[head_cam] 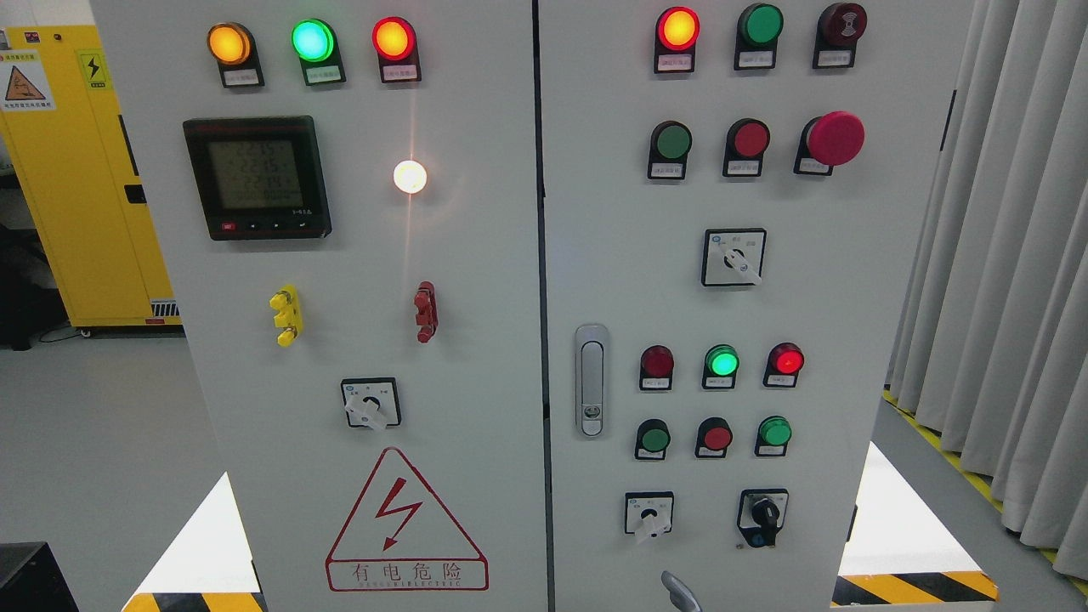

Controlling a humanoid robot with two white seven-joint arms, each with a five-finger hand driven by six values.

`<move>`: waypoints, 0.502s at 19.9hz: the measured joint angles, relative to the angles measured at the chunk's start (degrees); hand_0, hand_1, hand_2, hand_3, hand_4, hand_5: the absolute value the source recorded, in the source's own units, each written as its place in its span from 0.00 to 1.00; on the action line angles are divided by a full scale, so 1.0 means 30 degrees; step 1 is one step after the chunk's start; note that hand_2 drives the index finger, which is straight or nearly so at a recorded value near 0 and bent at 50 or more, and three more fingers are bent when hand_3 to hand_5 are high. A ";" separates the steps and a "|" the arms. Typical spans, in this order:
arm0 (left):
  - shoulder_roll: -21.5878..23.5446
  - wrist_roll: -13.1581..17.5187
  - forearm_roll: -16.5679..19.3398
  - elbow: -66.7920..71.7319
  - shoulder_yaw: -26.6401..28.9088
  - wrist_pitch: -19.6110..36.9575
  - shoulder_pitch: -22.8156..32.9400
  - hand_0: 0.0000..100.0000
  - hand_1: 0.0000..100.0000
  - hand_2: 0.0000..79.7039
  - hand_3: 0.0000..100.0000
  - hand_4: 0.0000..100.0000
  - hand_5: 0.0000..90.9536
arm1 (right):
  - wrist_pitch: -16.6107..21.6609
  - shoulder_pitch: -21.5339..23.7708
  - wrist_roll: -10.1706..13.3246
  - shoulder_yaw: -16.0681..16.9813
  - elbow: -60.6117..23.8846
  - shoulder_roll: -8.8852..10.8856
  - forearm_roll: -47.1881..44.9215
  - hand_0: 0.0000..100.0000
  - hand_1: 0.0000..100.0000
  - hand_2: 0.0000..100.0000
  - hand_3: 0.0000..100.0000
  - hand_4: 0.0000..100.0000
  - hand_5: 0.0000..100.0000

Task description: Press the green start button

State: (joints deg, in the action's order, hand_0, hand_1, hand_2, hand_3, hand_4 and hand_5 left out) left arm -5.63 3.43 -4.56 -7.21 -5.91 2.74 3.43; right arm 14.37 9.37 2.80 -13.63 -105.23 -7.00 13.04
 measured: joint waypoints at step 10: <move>0.0000 0.0091 0.0000 0.0000 0.0000 0.0000 0.0000 0.12 0.56 0.00 0.00 0.00 0.00 | 0.0000 0.0079 0.0018 0.0012 -0.0079 -0.0026 -0.0010 0.51 0.63 0.00 0.00 0.00 0.00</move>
State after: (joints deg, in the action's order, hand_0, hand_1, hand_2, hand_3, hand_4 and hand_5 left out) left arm -5.63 3.70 -4.56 -7.21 -5.91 2.74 3.43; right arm 14.37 9.60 2.86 -13.60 -105.47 -7.08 13.01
